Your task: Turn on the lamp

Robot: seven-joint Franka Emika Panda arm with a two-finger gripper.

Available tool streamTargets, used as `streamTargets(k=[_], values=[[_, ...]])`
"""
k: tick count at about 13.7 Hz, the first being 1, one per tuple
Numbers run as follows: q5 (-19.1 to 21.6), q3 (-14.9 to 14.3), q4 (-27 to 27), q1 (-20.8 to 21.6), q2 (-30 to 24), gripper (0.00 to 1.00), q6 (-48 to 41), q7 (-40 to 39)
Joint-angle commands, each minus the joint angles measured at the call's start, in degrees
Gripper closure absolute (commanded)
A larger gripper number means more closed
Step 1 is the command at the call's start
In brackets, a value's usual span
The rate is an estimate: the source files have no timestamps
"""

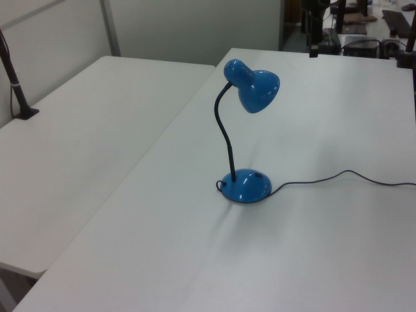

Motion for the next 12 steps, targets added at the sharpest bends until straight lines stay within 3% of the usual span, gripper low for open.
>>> streamTargets(k=[1, 2, 3, 6, 7, 9, 12], values=[[-1.17, 0.04, -2.06, 0.61, -0.71, 0.0, -1.63, -4.1], [-1.17, 0.04, -3.99, 0.61, -0.79, 0.04, -1.46, -6.45], [-1.17, 0.04, -4.88, 0.61, -0.88, 0.16, -1.37, -8.04], [-0.47, 0.13, -7.34, 0.7, -1.32, 0.66, -0.75, -7.97], [-0.38, 0.22, -8.74, 1.39, -1.32, 0.88, -0.23, -7.62], [0.4, 0.13, -11.81, 2.19, -1.58, 1.0, 4.06, -7.44], [1.64, 0.65, -20.23, 4.02, -3.69, 1.0, 14.58, -4.12]])
